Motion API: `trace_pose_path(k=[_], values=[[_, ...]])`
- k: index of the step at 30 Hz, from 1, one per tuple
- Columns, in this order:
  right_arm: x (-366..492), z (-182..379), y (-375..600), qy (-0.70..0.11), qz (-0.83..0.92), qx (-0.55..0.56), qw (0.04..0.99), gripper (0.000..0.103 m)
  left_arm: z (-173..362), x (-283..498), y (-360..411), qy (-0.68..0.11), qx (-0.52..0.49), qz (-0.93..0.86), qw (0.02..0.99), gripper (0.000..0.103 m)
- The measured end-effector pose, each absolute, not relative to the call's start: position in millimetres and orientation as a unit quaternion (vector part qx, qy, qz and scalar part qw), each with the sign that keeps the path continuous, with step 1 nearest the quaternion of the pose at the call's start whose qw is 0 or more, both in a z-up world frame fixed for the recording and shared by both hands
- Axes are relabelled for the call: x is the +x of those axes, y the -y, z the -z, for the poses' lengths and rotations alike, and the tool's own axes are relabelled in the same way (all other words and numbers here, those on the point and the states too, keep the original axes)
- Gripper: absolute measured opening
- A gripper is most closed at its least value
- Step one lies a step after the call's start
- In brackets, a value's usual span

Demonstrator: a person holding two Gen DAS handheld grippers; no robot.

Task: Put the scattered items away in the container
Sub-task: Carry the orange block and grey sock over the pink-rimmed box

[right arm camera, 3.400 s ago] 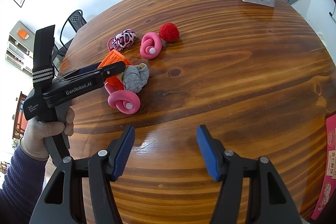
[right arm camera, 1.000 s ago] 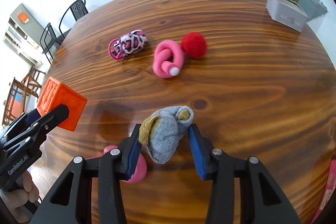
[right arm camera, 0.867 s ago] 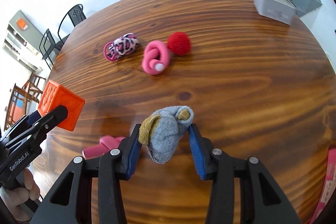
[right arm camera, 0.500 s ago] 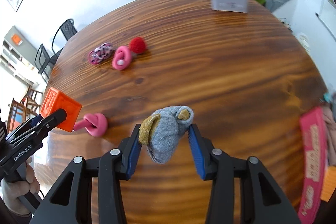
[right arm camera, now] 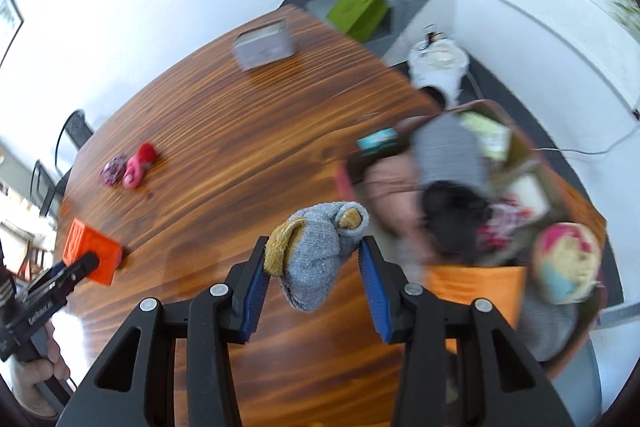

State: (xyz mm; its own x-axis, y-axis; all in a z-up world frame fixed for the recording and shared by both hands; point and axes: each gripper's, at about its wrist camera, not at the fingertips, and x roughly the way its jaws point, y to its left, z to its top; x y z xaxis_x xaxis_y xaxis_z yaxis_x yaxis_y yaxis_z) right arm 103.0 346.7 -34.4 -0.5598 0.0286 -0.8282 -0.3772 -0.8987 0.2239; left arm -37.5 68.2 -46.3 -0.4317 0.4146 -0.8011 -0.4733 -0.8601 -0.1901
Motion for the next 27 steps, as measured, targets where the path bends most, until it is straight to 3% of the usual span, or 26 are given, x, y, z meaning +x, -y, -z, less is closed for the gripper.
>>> trace_pose_path(k=[19,27], values=[[154,43,-459,-0.207,-0.851,-0.448,0.177,0.048,26,32,-175,-0.051,-0.446,-0.83,0.331,0.058],[168,44,-479,-0.235,-0.849,-0.44,0.174,0.057,12,47,-210,-0.07,-0.425,-0.827,0.36,0.058]])
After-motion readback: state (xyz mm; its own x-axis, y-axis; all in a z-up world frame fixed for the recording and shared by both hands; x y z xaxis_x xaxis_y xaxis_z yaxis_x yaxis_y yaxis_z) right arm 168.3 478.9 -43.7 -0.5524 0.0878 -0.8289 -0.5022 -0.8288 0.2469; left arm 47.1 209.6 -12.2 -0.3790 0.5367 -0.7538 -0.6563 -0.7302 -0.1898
